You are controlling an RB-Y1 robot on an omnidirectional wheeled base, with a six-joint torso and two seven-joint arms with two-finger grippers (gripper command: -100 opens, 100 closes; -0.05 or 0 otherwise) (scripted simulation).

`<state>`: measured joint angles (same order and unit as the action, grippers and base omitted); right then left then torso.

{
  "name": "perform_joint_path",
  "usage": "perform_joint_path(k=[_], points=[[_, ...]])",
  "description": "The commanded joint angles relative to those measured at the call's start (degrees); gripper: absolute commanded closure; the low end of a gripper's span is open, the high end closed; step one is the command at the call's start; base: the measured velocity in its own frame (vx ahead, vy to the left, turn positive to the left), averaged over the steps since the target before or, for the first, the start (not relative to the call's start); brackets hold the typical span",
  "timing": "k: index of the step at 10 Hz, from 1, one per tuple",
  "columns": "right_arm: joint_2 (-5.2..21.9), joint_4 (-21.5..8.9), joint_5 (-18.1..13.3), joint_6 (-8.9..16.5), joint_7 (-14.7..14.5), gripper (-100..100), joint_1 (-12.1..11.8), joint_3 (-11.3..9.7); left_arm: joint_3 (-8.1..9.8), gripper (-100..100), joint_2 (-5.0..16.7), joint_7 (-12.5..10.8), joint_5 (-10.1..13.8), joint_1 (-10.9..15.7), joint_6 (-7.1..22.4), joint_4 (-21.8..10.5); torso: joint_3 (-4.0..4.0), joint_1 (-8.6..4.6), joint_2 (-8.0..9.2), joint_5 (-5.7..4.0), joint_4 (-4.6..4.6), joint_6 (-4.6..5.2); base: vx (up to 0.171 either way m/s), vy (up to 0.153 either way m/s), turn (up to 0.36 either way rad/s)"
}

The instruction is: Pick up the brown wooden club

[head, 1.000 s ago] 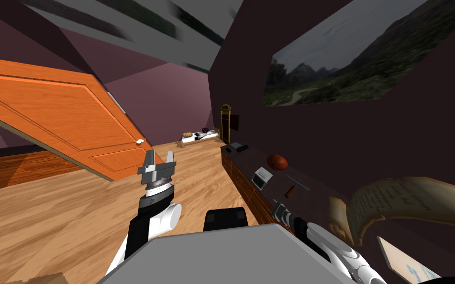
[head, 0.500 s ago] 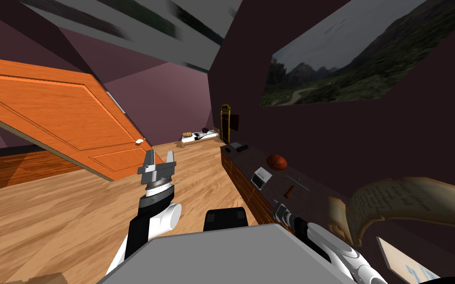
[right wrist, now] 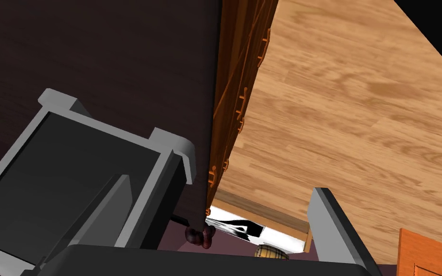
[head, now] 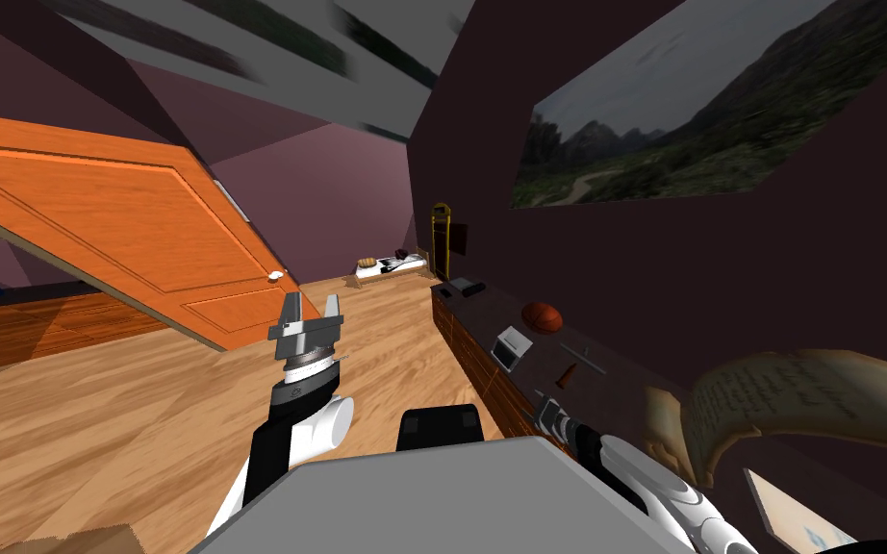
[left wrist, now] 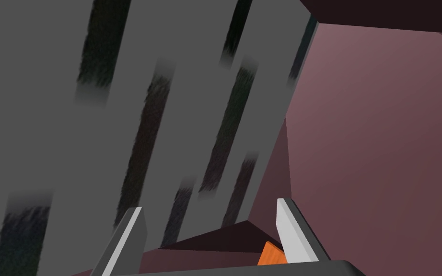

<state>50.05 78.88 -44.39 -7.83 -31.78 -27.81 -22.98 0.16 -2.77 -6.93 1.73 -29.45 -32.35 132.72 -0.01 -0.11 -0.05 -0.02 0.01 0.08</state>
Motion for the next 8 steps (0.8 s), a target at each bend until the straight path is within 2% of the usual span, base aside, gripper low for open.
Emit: perform_joint_path(k=[1, 4, 8], points=[[0.4, -1.9, -1.3, 0.5, -1.4, -100, 0.7, -0.1, 0.00, 0, 0.0, 0.0, 0.0, 0.0, 0.0, 0.0, 0.00, 0.00, 0.00, 0.00, 0.00, 0.00, 0.016, 0.033, 0.094], [1.6, -4.6, -3.8, 2.4, -3.8, -100, 1.6, -0.8, 0.00, 0, 0.0, 0.0, 0.0, 0.0, 0.0, 0.0, -0.03, 0.06, -0.04, 0.02, -0.01, 0.00, 0.012, 0.026, 0.074], [1.6, -4.6, -3.8, 2.4, -3.8, -100, 1.6, -0.8, 0.00, 0, 0.0, 0.0, 0.0, 0.0, 0.0, 0.0, 0.00, -0.01, 0.01, 0.00, 0.00, 0.01, 0.002, 0.004, 0.011]])
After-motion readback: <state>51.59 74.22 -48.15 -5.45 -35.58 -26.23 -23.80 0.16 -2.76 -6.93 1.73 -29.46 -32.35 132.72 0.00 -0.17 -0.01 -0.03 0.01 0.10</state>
